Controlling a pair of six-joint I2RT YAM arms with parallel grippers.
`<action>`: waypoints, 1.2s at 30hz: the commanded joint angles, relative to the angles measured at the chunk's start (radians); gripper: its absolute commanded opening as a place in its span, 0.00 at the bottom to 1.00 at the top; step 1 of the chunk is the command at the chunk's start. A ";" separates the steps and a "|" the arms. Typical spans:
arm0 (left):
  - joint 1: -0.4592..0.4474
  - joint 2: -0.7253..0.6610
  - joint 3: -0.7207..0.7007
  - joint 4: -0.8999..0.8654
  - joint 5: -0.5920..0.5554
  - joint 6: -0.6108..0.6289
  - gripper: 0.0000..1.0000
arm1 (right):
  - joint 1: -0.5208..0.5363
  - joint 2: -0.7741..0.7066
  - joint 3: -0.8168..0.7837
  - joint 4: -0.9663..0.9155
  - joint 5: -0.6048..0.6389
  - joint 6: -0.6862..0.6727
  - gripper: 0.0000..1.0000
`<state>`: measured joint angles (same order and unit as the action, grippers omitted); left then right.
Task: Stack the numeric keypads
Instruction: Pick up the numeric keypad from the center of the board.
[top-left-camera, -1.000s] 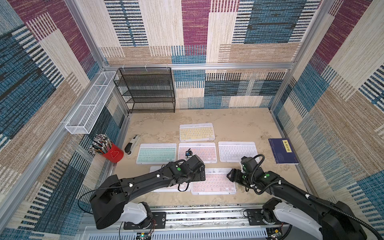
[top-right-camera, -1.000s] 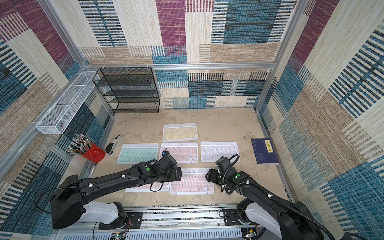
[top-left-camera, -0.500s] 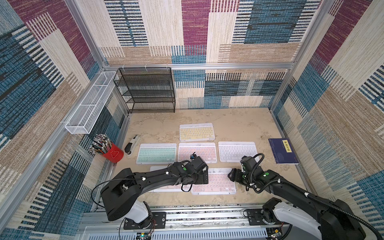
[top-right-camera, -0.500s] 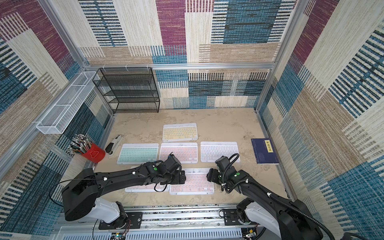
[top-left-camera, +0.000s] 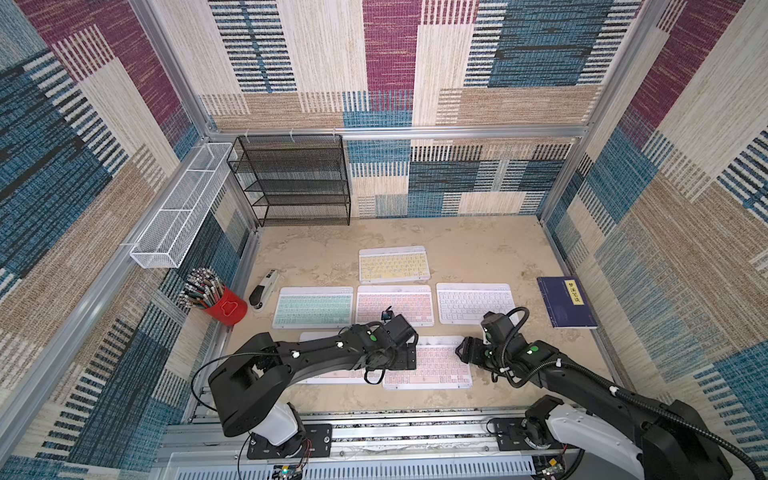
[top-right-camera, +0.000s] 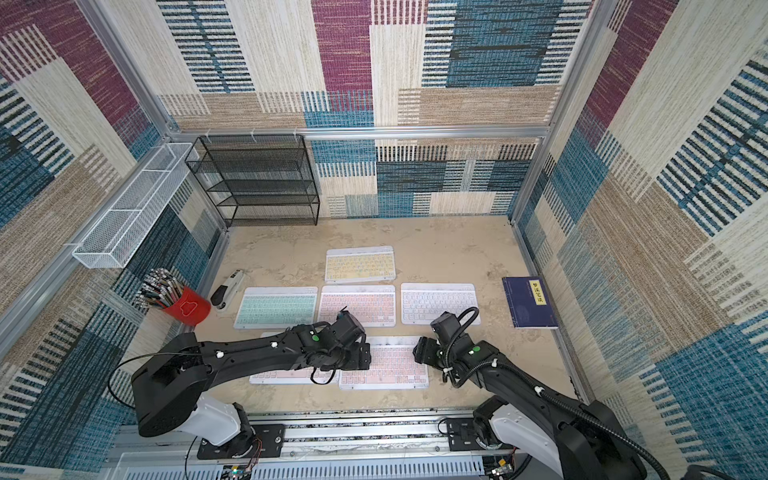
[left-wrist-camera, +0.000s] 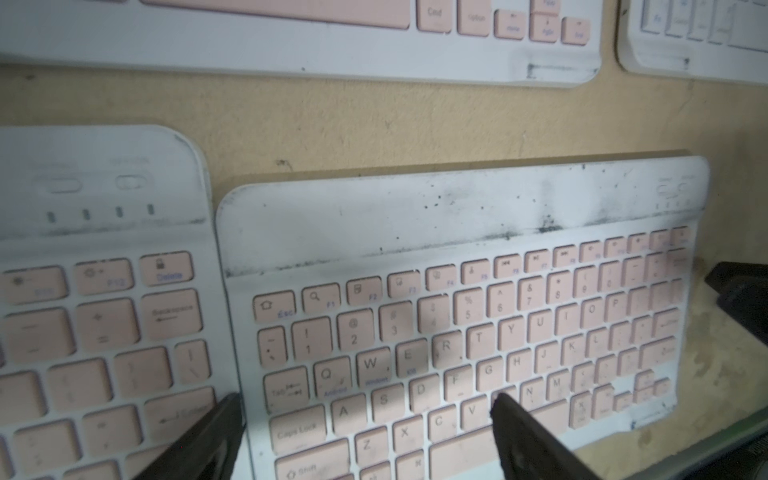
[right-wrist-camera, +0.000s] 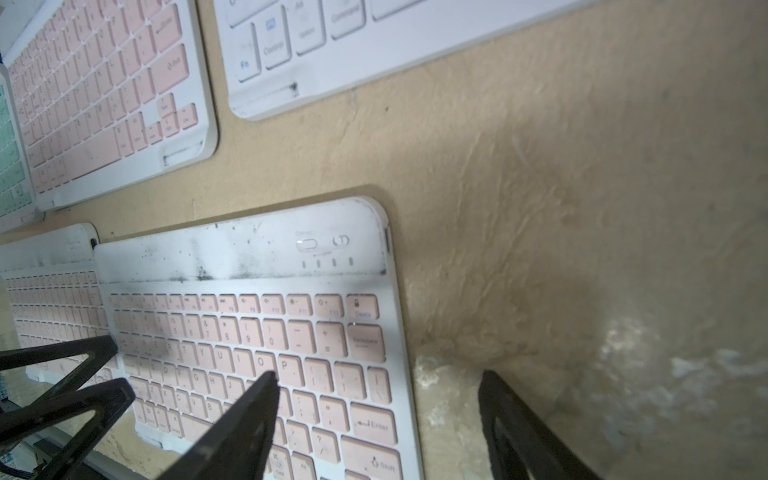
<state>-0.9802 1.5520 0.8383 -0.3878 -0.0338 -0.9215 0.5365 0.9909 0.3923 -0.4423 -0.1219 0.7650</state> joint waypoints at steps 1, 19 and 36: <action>0.001 0.023 -0.008 -0.056 -0.026 -0.004 0.96 | 0.000 -0.003 -0.005 -0.024 0.019 0.003 0.78; -0.026 0.061 0.060 -0.097 -0.027 0.027 0.96 | 0.000 0.012 -0.008 -0.007 0.015 0.005 0.78; -0.046 0.092 0.048 -0.153 -0.070 -0.016 0.96 | 0.000 -0.017 -0.021 -0.016 0.028 0.005 0.78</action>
<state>-1.0302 1.6238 0.9058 -0.4782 -0.1303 -0.8989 0.5365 0.9752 0.3767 -0.4248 -0.1192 0.7650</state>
